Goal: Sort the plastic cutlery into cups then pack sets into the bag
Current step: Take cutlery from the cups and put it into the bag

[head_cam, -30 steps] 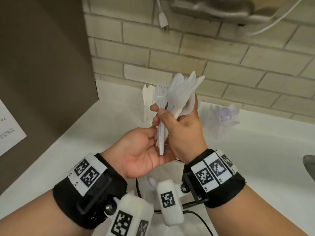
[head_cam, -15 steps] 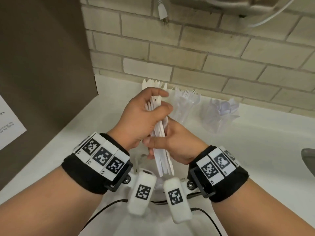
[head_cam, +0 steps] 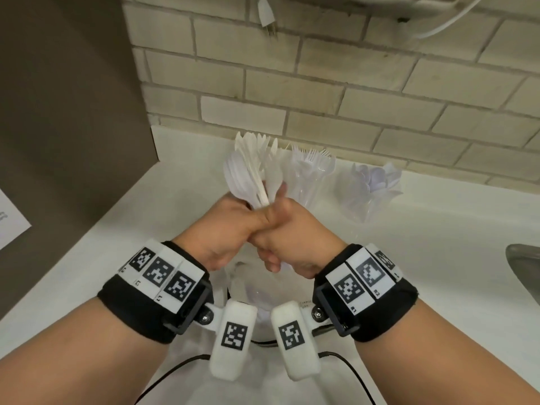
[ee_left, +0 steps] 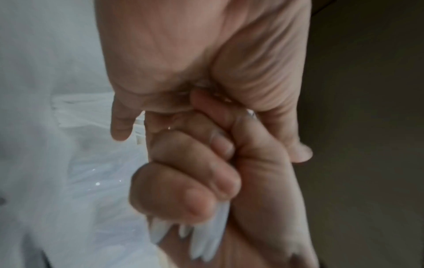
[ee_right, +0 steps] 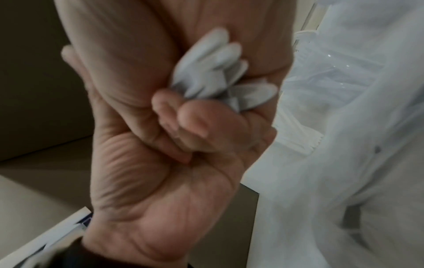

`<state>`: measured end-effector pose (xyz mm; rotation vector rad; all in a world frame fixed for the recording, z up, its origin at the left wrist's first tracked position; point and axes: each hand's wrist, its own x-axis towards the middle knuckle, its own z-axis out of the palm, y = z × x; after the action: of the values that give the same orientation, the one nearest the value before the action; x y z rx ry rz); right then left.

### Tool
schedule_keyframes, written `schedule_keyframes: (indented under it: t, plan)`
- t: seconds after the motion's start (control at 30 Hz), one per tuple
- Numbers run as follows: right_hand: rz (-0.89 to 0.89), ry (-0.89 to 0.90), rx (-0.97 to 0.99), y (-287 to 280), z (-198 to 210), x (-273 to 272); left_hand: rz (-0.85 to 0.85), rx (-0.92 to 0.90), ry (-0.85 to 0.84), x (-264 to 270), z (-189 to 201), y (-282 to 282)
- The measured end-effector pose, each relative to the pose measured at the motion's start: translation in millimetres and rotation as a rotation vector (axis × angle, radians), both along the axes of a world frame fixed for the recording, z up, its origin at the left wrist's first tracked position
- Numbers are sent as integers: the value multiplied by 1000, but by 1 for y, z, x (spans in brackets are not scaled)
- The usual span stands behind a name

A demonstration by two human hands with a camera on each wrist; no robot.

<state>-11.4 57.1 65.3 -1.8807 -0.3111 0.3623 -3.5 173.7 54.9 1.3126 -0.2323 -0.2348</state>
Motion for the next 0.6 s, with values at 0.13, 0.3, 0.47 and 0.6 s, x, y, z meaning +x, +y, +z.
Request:
schedule_keyframes:
  t: [0.13, 0.3, 0.47, 0.6]
  plan:
    - [26, -8, -32, 7, -7, -5, 73, 92, 12, -4, -3, -3]
    - [-18, -57, -171, -11, -2, 2, 180, -296, 146, 2, 0, 7]
    - [-274, -267, -7, -30, 23, 19, -1, -277, 136, 4, -7, 23]
    - [-274, -326, 76, -21, 38, 22, -327, -306, 154, 2, -17, 22]
